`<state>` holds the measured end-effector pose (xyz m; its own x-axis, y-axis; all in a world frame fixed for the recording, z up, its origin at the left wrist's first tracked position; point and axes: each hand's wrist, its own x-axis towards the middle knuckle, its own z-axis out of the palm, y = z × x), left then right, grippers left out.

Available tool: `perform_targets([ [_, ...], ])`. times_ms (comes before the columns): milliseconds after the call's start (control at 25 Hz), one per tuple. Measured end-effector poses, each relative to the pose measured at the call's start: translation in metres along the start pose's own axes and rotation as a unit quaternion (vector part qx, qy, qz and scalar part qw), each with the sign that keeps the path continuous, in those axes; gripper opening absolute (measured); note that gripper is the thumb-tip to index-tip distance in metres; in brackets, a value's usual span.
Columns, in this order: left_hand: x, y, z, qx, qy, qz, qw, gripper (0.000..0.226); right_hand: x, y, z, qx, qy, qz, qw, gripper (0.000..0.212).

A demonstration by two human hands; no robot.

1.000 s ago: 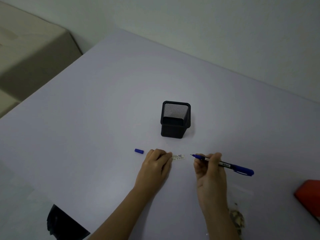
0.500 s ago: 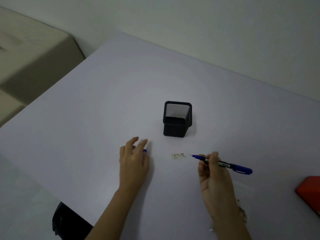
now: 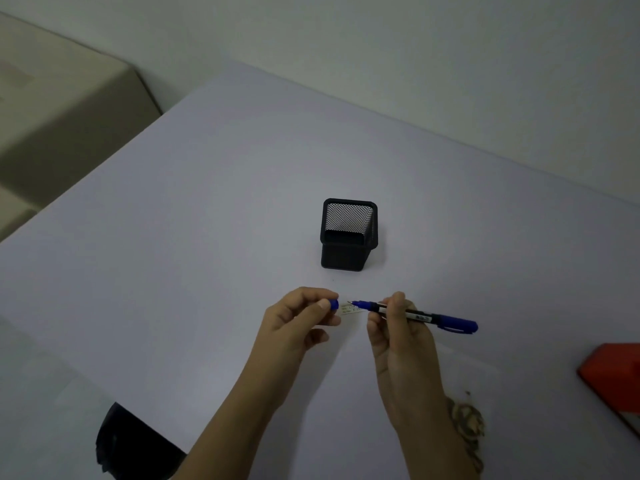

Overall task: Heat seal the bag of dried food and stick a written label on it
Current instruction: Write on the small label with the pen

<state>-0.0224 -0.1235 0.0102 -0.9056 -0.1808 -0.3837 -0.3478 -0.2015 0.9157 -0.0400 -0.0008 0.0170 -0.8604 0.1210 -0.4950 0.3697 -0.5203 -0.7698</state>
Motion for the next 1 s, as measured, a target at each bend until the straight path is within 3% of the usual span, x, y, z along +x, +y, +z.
perform_targets([
  [80, -0.001, 0.001, 0.001, 0.002, 0.003, 0.009, 1.000, 0.025, -0.001, 0.002, 0.000, -0.007, -0.007, -0.010, 1.000, 0.081],
  [240, -0.003, 0.003, 0.002, 0.037, -0.009, 0.022, 0.999, 0.023, -0.003, 0.003, 0.001, -0.028, -0.036, -0.016, 0.999, 0.039],
  [400, -0.005, 0.011, -0.001, 0.063, -0.021, 0.048, 0.997, 0.016, 0.000, 0.004, 0.000, -0.071, -0.038, -0.029, 0.996, 0.020],
  [560, -0.003, 0.017, -0.010, 0.111, -0.024, 0.079, 0.990, 0.009, -0.002, -0.002, -0.001, -0.002, -0.034, 0.009, 0.999, 0.044],
  [720, 0.002, 0.018, -0.012, 0.154, -0.037, 0.091, 0.983, 0.013, 0.001, -0.001, -0.001, -0.003, -0.010, 0.025, 1.000, 0.020],
  [1000, 0.001, 0.014, -0.012, 0.145, -0.028, 0.095, 0.985, 0.016, 0.002, 0.001, 0.005, -0.053, -0.021, -0.011, 0.998, 0.020],
])
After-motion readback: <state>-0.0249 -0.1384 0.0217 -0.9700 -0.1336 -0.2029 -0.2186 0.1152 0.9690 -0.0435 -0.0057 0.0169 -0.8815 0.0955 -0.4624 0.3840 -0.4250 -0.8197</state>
